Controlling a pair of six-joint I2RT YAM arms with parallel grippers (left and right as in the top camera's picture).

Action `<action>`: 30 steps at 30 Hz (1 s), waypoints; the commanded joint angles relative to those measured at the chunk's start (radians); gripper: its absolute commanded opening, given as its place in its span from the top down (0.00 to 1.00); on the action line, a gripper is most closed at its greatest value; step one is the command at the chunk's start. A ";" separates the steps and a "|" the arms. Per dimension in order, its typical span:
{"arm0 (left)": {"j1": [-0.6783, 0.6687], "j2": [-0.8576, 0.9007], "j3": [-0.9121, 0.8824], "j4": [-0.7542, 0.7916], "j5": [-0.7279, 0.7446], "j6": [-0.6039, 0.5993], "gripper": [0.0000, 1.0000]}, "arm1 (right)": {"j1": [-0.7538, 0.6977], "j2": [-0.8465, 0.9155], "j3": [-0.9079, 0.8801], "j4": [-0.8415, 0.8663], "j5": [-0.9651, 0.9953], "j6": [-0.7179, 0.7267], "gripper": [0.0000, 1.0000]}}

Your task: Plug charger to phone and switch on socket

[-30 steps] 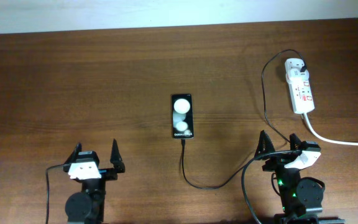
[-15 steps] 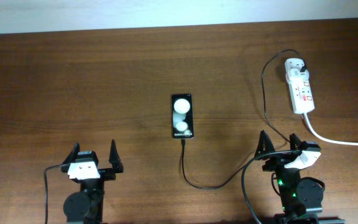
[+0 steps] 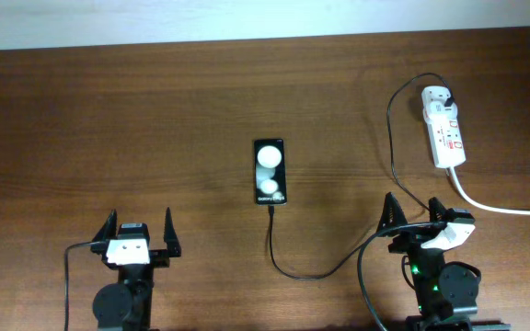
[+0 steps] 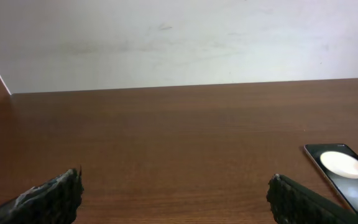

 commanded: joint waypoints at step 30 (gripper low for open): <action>0.006 -0.006 -0.006 -0.001 0.015 0.019 0.01 | -0.003 -0.010 -0.005 -0.006 -0.003 -0.373 0.02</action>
